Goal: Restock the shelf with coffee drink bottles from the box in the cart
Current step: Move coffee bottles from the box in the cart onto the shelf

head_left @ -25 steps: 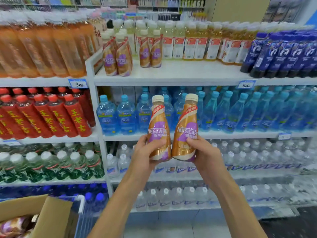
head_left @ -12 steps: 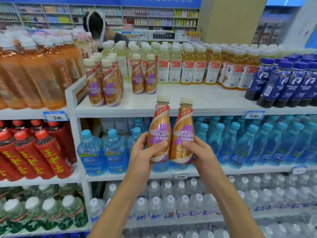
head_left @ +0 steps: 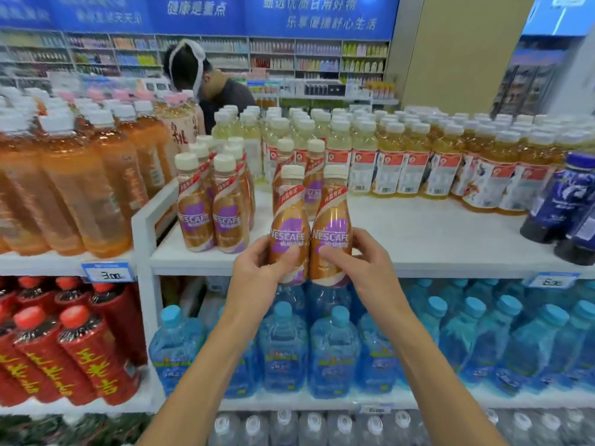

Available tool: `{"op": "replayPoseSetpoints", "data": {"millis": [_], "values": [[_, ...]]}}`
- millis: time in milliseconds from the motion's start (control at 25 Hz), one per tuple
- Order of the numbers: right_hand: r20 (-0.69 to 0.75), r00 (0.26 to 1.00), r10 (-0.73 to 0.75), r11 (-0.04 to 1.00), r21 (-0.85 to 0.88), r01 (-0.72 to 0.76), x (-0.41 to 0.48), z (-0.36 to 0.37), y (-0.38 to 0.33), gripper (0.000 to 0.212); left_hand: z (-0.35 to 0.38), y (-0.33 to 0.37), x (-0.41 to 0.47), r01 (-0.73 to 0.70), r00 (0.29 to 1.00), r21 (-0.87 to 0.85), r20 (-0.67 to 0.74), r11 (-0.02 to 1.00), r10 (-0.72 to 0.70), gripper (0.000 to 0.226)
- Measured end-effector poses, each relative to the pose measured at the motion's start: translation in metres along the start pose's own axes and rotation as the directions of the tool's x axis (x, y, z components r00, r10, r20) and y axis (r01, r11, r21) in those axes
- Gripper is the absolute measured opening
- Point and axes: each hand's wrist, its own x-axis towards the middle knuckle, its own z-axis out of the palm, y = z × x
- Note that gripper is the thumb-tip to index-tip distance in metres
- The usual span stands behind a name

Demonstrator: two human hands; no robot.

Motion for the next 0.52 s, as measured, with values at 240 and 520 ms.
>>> {"op": "replayPoseSetpoints", "data": {"millis": [240,520], "values": [[0.009,0.998,-0.068,0.994,-0.081,0.069,0.057,0.006,0.010,0.040,-0.001,-0.004,0.043,-0.096,0.994,0.241,-0.022,0.966,0.104,0.035],[-0.007,0.997,-0.072,0.994,-0.088,0.071,0.078,0.005,0.031,0.059,-0.001,-0.017,0.064,-0.094,0.995,0.295,-0.004,0.951,0.100,0.044]]}}
